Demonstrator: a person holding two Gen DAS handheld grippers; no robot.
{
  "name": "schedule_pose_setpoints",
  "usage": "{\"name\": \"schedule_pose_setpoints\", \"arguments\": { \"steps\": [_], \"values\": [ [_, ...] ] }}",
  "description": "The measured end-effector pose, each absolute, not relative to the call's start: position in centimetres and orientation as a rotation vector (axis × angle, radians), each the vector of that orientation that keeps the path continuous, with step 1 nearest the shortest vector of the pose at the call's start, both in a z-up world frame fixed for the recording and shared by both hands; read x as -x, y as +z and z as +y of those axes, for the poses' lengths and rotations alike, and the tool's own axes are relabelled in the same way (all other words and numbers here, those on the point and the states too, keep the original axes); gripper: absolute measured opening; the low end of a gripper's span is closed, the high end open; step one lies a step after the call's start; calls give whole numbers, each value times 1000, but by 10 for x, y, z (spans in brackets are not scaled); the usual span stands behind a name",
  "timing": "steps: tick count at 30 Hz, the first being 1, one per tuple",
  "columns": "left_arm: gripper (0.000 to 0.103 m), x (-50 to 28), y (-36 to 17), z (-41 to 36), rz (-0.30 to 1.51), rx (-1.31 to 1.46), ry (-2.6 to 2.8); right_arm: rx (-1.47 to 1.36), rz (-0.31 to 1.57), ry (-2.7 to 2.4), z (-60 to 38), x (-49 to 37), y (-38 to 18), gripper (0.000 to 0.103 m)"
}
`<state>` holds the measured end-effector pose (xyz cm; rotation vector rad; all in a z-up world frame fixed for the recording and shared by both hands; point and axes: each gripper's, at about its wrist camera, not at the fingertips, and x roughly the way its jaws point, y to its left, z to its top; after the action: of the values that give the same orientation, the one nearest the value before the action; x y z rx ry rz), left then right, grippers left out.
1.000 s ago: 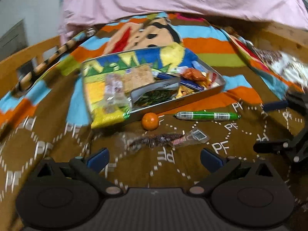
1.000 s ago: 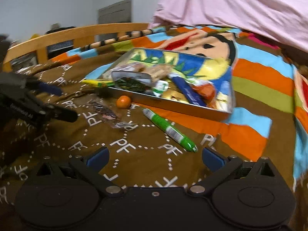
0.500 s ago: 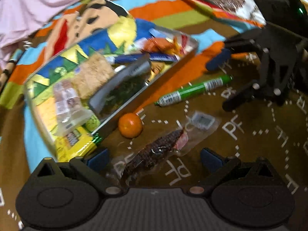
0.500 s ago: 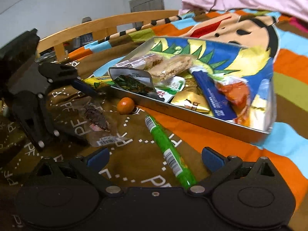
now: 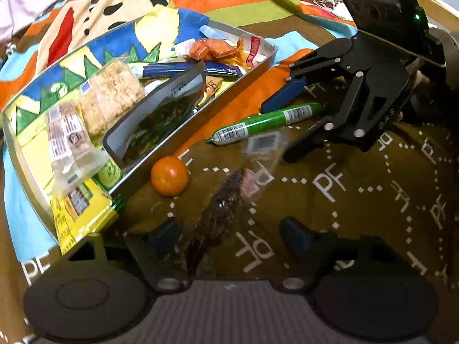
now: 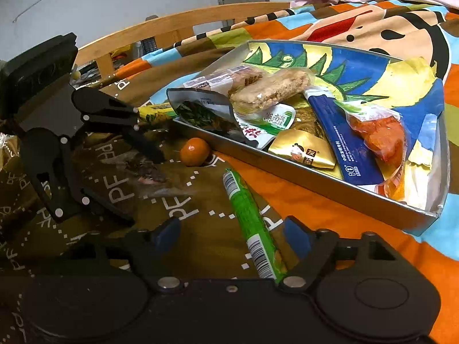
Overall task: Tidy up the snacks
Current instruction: 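Grasp the dried meat packet with the left tool while the right tool grasps the green stick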
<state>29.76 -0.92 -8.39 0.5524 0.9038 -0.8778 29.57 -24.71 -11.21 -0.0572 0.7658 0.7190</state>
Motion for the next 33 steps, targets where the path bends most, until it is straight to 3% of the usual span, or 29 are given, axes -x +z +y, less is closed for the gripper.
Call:
{"name": "schedule_pose_setpoints", "arguments": {
  "steps": [4,9,13,15,28,33],
  "values": [
    [70,-296,-80,-8,934,-516,-839,86,769,706,-249,-292,-113,57],
    [50,-300,-72,-8,994,-395,-707,113,766,632,-245,-284,-113,44],
    [41,-301,-67,-8,1024,-288,-607,119,771,563,-241,-276,-112,28],
    [29,-301,-65,-7,1030,-248,-562,122,773,531,-239,-271,-111,25],
    [29,-258,-62,-15,1041,-254,-548,11,812,401,-235,-222,-100,22],
    [41,-261,-63,-25,1033,-260,-535,28,785,376,-233,-221,-103,32]
  ]
}}
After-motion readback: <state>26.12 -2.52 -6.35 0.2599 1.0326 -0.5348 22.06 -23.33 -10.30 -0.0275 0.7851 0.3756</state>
